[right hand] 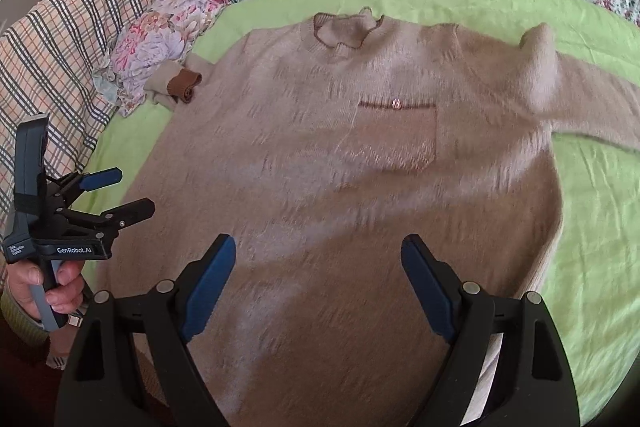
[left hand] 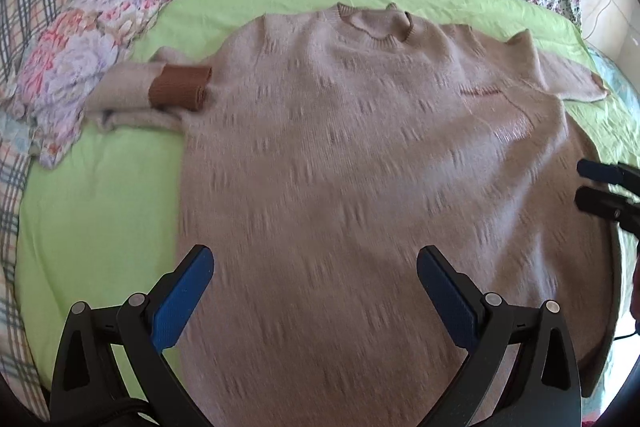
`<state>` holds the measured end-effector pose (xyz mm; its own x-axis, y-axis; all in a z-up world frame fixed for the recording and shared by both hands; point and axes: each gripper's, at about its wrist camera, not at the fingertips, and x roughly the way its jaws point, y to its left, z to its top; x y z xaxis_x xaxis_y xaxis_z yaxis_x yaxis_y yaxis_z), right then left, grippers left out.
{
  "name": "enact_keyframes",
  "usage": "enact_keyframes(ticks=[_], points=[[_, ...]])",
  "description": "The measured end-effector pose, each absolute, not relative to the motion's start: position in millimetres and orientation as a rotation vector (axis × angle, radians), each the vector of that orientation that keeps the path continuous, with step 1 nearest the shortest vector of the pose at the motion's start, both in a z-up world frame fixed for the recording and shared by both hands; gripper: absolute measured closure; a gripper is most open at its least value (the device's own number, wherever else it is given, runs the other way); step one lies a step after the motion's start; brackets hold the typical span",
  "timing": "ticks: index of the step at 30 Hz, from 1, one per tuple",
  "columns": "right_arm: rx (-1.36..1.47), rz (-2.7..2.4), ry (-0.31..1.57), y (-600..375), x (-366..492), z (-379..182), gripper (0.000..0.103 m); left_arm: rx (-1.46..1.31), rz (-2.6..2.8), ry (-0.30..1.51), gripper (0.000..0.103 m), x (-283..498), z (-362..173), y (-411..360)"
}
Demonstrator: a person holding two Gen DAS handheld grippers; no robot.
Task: Fold small clothes
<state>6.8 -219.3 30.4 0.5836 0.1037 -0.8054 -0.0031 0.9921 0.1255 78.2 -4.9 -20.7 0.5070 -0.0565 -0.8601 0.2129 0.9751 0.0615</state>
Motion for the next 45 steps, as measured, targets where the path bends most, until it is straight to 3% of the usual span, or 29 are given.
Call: enact_keyframes(ticks=[11,24,26,27,28,29,30,31,37,45], points=[[0.063,0.023,0.913,-292.7,109.3,53.9,0.018,0.203,-0.271,0.915,0.001,233.3,3.3,13.2],[-0.040,-0.021,1.003,-373.3,252.5,25.7,0.018,0.123,-0.441,1.028,0.001,403.0,-40.7,25.6],[-0.036,0.000,1.037,-375.6,261.6,12.2,0.022,0.092,-0.484,1.073,0.015,410.0,-54.0,26.9],[-0.031,0.013,1.052,-376.5,264.0,5.5,0.037,0.103,-0.492,1.076,0.019,409.2,-58.6,25.9],[-0.029,0.011,1.053,-376.9,264.9,0.1,0.049,0.118,-0.494,1.070,0.031,405.7,-60.8,24.7],[-0.045,-0.012,1.052,-376.3,263.6,-1.6,0.076,0.159,-0.494,1.047,0.051,400.7,-62.0,20.7],[-0.044,-0.038,1.044,-377.5,260.7,0.5,0.092,0.171,-0.499,1.032,0.064,397.5,-61.1,19.1],[-0.031,-0.044,1.035,-379.6,258.8,4.3,0.096,0.167,-0.507,1.021,0.094,393.7,-58.8,19.6],[-0.006,-0.152,0.877,-394.9,246.1,52.0,0.097,0.224,-0.388,0.895,0.094,380.7,-30.0,15.5],[-0.034,-0.247,0.945,-403.3,260.2,10.2,0.096,0.218,-0.250,0.909,0.092,394.3,-56.3,23.5]])
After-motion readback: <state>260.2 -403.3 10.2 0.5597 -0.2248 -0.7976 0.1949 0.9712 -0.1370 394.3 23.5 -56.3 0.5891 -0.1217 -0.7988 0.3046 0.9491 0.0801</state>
